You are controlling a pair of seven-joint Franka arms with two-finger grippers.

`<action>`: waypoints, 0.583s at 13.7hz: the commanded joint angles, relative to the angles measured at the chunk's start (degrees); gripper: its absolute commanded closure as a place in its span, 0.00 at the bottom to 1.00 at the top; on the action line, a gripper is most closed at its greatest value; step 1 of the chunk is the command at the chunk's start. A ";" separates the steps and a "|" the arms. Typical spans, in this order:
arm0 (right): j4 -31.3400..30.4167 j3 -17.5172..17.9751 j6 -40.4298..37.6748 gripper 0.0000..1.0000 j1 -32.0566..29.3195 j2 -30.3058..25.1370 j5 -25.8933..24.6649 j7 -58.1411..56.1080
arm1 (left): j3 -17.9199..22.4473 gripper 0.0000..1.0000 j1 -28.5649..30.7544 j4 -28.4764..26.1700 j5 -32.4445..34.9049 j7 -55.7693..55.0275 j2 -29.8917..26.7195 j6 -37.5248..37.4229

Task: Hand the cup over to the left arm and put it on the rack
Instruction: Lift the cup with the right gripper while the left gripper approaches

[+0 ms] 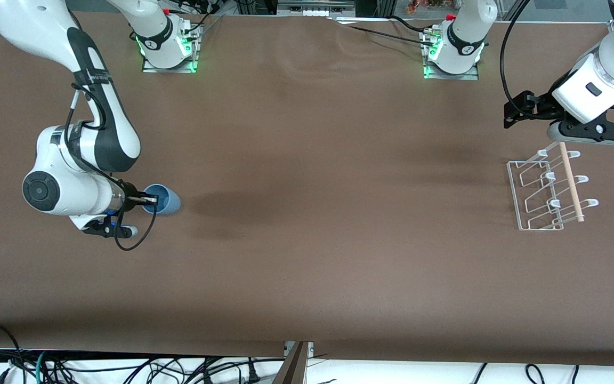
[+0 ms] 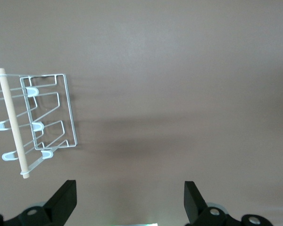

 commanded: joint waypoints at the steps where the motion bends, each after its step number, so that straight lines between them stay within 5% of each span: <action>1: 2.56 0.07 -2.43 1.00 3.22 0.01 7.15 6.44 | -0.35 0.00 -0.36 1.48 -2.06 1.58 3.10 -5.97; 8: 9.24 0.07 -3.05 1.00 12.18 0.10 23.51 30.07 | -0.35 0.00 -0.37 8.06 -11.63 22.05 13.56 -5.12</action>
